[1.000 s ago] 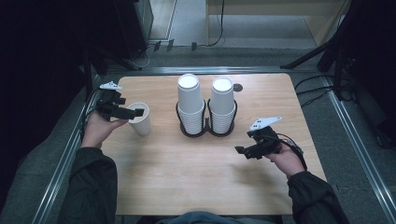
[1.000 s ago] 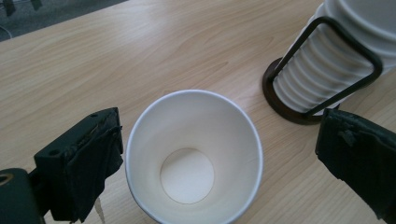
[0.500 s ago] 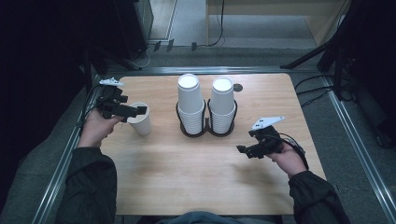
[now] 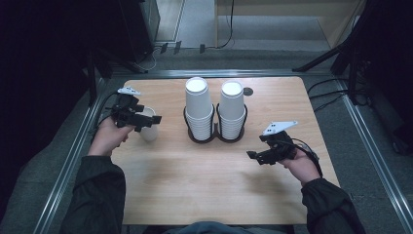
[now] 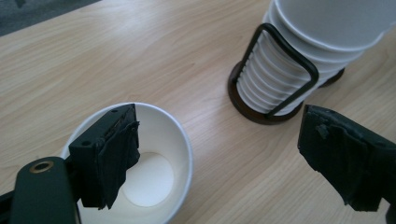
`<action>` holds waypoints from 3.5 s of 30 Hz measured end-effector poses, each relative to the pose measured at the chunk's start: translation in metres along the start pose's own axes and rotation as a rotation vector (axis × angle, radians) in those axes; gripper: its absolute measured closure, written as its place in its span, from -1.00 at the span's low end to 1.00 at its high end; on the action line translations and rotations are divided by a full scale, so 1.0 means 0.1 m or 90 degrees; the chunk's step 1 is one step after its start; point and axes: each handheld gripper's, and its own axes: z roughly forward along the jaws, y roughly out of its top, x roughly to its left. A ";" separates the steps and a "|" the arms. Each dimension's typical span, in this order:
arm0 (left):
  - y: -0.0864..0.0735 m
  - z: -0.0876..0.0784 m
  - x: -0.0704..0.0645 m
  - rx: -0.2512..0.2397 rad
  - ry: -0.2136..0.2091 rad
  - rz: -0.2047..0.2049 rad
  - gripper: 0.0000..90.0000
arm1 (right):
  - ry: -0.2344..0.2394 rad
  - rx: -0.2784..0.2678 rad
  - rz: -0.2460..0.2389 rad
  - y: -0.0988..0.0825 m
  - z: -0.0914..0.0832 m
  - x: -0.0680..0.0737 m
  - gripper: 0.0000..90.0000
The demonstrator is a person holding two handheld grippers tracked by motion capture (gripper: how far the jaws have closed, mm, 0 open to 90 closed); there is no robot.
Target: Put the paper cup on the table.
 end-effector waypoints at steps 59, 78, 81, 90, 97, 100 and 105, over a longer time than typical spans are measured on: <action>-0.21 0.90 -1.40 0.044 -0.124 0.139 -0.75 | 0.021 -0.015 -0.006 0.08 0.06 0.11 -0.54; -0.17 1.01 -1.58 0.014 -0.153 0.164 -0.72 | 0.027 -0.007 -0.025 0.05 0.08 0.24 -0.54; -0.18 1.01 -1.56 0.016 -0.157 0.159 -0.72 | 0.028 -0.004 -0.027 0.06 0.09 0.25 -0.54; -0.17 0.97 -1.51 0.012 -0.211 0.113 -0.72 | 0.030 -0.002 -0.033 0.07 0.10 0.25 -0.54; -0.18 0.96 -1.52 0.012 -0.185 0.131 -0.71 | 0.031 0.001 -0.040 0.06 0.10 0.25 -0.54; -0.18 0.97 -1.51 0.013 -0.193 0.124 -0.71 | 0.031 -0.001 -0.042 0.07 0.10 0.25 -0.54; -0.19 0.97 -1.50 0.014 -0.205 0.113 -0.71 | 0.029 0.001 -0.045 0.07 0.10 0.25 -0.54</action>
